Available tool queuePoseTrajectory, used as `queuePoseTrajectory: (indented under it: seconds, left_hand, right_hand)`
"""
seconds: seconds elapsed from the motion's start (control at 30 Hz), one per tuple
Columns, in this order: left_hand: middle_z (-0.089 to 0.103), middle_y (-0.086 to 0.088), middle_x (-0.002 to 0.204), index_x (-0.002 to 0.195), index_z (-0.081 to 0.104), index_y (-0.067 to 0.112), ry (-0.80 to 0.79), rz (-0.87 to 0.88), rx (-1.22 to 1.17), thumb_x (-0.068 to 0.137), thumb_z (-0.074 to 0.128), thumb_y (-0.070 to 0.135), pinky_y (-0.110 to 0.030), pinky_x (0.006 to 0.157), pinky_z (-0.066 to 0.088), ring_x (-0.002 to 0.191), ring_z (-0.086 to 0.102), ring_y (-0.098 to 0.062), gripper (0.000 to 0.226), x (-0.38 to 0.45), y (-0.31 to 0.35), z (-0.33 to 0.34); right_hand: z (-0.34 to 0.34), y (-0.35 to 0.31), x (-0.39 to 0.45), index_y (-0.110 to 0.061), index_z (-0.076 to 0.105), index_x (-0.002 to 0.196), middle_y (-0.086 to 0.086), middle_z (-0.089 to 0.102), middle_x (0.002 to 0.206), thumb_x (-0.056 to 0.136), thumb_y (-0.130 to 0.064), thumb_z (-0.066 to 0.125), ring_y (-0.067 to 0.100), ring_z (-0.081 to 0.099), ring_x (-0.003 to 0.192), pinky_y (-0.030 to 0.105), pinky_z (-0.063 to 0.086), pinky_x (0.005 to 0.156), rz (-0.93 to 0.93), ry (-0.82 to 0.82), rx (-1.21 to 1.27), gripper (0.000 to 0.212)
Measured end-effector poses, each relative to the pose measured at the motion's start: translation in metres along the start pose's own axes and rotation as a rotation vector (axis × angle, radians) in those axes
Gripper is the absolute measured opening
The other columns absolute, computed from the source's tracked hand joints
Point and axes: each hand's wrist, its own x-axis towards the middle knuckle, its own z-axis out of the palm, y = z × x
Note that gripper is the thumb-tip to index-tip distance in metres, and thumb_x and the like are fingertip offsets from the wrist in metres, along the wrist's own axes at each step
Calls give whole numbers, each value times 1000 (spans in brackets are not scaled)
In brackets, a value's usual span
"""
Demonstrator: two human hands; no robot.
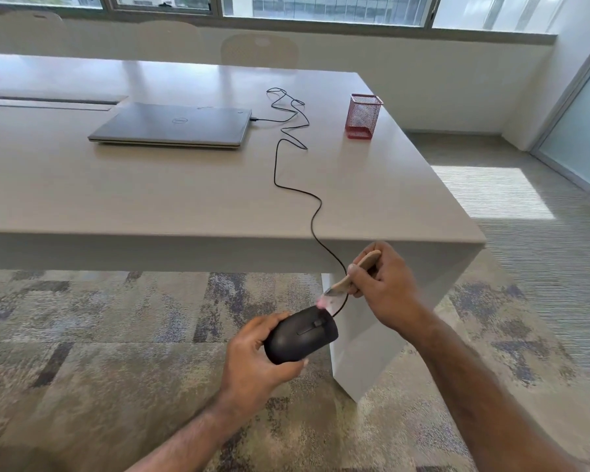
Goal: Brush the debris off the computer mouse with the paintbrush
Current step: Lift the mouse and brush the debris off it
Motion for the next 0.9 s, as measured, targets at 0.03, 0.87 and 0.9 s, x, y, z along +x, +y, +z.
queuePoseTrajectory:
  seconds: [0.03,0.87,0.9]
  left_hand:
    - [66,18,112,117,67,47,-1,5,7,52,94,28,-14,85,51,107,65,-10,73,1,-1,0]
    - [67,24,108,117,70,34,3,55,109,48,91,24,-8,87,45,107,62,-2,73,2,0,4]
    - [66,24,109,117,70,34,-4,61,115,48,91,24,-7,86,45,107,62,-2,73,2,0,5]
  right_hand:
    - [1,2,1,-35,54,79,15,66,81,88,-25,65,39,68,79,54,59,70,2,0,-14,17]
    - [18,-32,-13,-30,49,88,0,57,67,96,-20,56,23,58,60,40,53,59,-68,-14,-7,15]
    - [24,-33,-15,-25,49,90,-1,57,69,97,-20,55,22,59,61,38,53,60,-65,-30,-40,11]
